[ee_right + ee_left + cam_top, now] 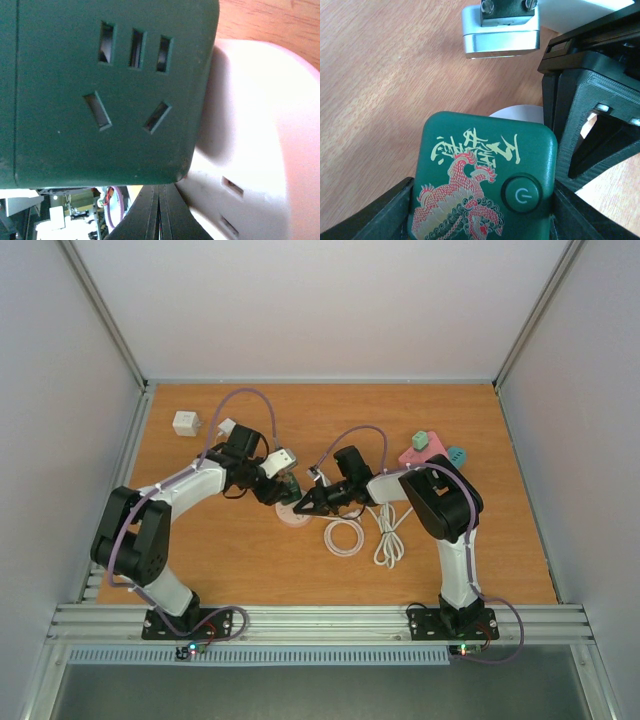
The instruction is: Pull the plug off the socket
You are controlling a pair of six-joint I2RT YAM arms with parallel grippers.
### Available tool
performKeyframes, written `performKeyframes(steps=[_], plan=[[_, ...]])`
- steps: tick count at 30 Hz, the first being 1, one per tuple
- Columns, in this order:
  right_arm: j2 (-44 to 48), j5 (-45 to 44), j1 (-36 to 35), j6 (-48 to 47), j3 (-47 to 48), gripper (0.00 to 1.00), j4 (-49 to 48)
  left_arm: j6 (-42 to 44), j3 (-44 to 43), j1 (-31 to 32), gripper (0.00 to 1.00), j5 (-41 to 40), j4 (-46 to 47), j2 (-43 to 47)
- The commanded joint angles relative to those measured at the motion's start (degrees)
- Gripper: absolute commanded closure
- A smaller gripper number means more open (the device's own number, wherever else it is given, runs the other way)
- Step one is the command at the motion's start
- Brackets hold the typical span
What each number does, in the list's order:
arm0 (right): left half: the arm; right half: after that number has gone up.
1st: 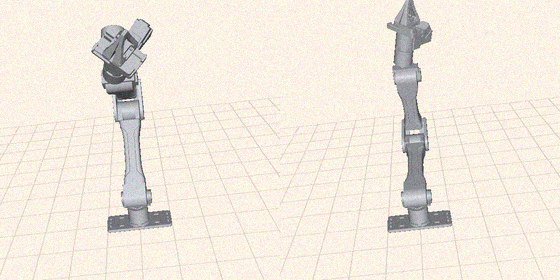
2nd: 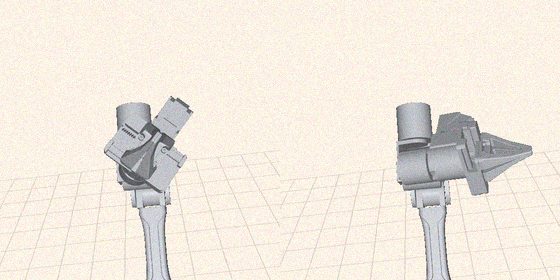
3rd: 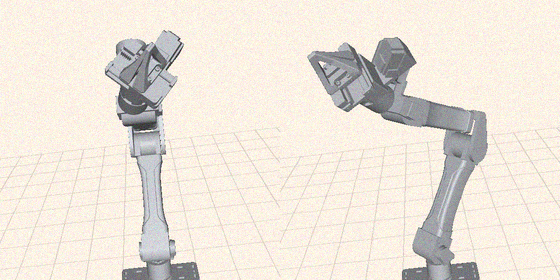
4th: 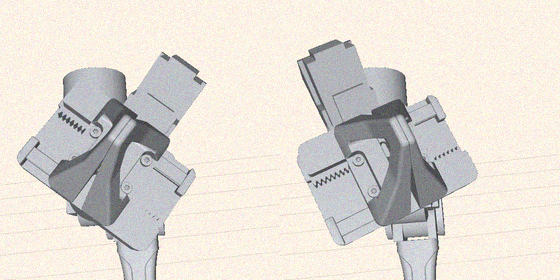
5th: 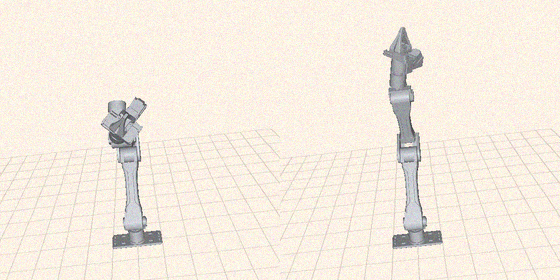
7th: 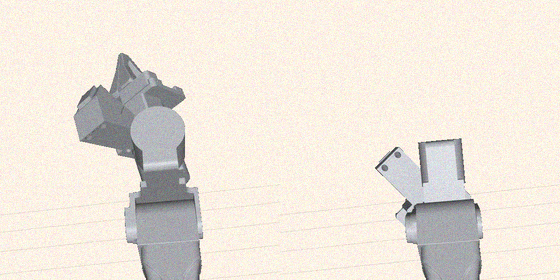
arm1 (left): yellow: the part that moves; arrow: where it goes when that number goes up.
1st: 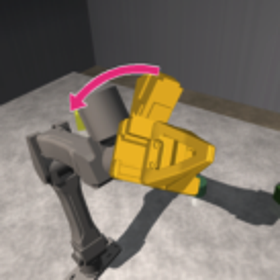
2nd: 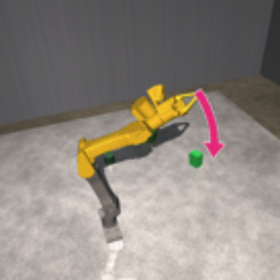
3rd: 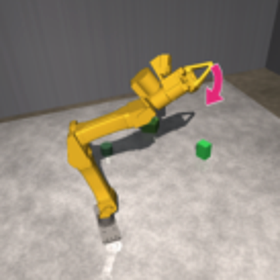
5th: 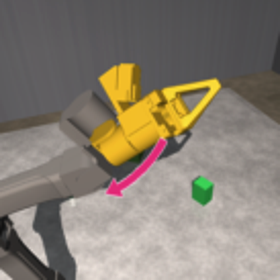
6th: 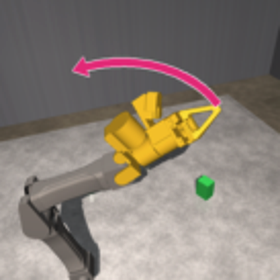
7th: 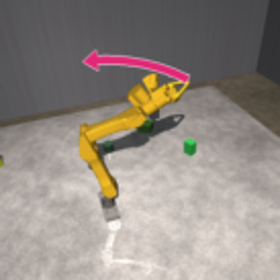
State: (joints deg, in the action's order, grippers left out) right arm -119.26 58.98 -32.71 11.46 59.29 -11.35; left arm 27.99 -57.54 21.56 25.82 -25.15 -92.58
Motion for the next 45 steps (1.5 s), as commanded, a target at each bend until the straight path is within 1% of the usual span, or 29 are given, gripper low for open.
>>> performKeyframes(steps=[1,5,9,14,20,24,31,39,44,45], plan=[[-5.8,-14.6,0.6,-1.3,-2.7,0.98,10.1,0.6,-0.5,1.2,0.8,7.3,5.1,5.9],[-6.2,-15.4,0.5,-1.8,-2.4,0.98,10.6,2.4,3.2,4.0,0.81,4.3,8.2,9.3],[-6.6,-15.7,0.3,-1.9,-2.2,0.99,10.9,4.6,6.7,7.4,0.81,-1.0,11.5,12.5],[-7.1,-16.0,0.1,-1.9,-2.1,0.99,10.8,5.5,9.7,8.7,0.81,-5.7,15.0,14.7],[-6.5,-15.5,0.2,-2.1,-2.0,0.98,10.8,3.7,7.1,7.5,0.82,-3.3,10.6,13.5],[-5.1,-14.7,0.2,-2.4,-1.9,0.97,10.6,2.7,6.1,4.9,0.82,-1.0,8.6,13.8],[-0.1,-12.3,0.0,-3.0,-1.7,0.93,9.7,0.3,3.6,-3.8,0.8,5.3,4.7,14.8],[7.4,-9.9,-0.1,-5.5,-0.4,0.72,8.9,-3.0,0.7,-14.3,0.79,12.2,2.2,15.1],[10.6,-7.6,-0.1,-7.0,2.1,0.59,9.9,-4.0,-2.4,-20.7,0.78,16.8,-0.2,12.8],[11.3,-7.3,-0.1,-7.6,2.5,0.57,10.3,-4.4,-3.0,-23.5,0.78,17.9,-0.5,12.2]])
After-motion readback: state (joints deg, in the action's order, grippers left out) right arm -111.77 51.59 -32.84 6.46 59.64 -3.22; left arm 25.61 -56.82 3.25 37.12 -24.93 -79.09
